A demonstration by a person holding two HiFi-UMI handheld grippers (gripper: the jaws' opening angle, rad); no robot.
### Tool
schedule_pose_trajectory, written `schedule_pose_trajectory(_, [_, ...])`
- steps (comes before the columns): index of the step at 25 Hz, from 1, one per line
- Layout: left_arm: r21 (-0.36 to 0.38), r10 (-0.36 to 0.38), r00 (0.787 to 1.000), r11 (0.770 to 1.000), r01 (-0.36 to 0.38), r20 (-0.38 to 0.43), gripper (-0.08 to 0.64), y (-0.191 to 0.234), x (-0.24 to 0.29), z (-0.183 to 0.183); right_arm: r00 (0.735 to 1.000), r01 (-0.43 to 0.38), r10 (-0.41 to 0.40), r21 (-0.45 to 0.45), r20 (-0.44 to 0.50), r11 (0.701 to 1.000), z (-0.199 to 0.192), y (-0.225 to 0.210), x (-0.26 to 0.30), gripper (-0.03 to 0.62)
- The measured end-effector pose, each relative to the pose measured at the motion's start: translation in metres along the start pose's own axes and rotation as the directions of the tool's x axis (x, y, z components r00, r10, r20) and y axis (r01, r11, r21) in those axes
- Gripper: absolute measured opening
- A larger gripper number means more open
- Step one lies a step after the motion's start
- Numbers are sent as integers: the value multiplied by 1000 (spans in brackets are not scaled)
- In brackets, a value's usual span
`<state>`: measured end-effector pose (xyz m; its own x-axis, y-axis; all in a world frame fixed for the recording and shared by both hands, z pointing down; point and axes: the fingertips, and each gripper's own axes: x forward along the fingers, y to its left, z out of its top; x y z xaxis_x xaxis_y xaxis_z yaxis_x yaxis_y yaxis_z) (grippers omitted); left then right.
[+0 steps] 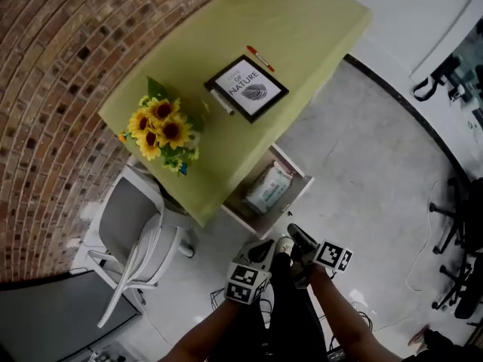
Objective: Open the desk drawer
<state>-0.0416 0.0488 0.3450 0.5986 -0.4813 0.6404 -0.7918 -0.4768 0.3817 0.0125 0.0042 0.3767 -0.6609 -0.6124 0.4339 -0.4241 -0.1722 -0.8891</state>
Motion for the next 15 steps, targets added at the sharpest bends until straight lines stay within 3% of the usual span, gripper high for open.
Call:
schedule_pose_trajectory(8, [24, -46, 996, 999, 44, 71, 9, -3, -46, 44, 996, 44, -30, -174, 80, 984, 10, 70, -44, 46])
schedule_pose_trajectory(11, [37, -38, 992, 999, 33, 117, 9, -5, -65, 63, 996, 61, -38, -298, 82, 953, 12, 96, -57, 28])
schedule_pose_trajectory(15, [20, -13, 985, 1000, 10, 171, 9, -1, -88, 82, 989, 19, 46, -434, 138, 901, 20, 138, -74, 21])
